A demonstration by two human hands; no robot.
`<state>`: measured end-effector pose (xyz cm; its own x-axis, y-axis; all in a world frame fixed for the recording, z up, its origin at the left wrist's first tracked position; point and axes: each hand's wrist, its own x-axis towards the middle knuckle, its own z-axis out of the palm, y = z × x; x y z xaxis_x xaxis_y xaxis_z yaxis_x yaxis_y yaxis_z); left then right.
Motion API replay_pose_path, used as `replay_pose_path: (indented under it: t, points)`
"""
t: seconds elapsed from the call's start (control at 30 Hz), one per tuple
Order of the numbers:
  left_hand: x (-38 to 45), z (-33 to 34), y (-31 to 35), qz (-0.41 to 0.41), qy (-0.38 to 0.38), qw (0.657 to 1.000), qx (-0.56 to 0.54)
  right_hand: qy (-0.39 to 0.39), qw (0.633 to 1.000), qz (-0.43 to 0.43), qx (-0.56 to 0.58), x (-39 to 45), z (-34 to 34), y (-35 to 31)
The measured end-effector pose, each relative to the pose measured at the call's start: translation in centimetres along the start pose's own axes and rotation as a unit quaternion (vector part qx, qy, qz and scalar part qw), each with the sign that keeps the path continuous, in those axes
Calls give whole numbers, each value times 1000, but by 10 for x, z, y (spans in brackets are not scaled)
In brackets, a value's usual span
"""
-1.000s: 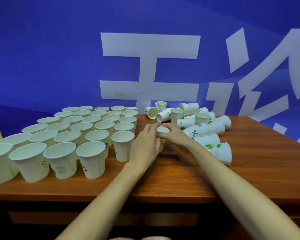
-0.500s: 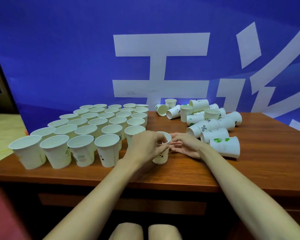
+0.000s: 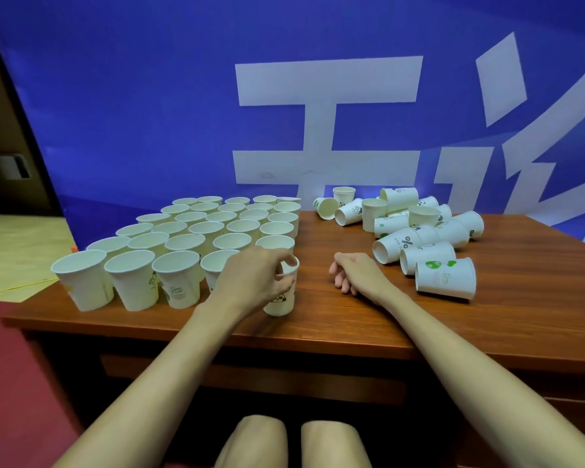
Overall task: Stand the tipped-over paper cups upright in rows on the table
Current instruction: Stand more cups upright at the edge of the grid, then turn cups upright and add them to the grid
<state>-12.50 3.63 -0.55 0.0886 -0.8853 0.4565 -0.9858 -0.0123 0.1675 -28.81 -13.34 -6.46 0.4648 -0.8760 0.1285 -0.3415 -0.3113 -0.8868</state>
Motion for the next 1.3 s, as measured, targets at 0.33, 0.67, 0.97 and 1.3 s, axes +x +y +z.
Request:
replay_pose_path:
  t: [0.33, 0.67, 0.97, 1.3]
  points:
    - [2, -1, -4, 0, 17, 1000, -4, -14, 1000, 13, 22, -1, -4, -5]
    - [17, 17, 38, 111, 109, 982, -110, 109, 976, -85, -168, -18, -34, -32]
    - [27, 58, 72, 124, 21, 976, -179, 122, 900, 15, -418, -44, -96, -22]
    - [34, 92, 70, 53, -79, 975, -203, 10, 847, 99, -522, -43, -105, -5]
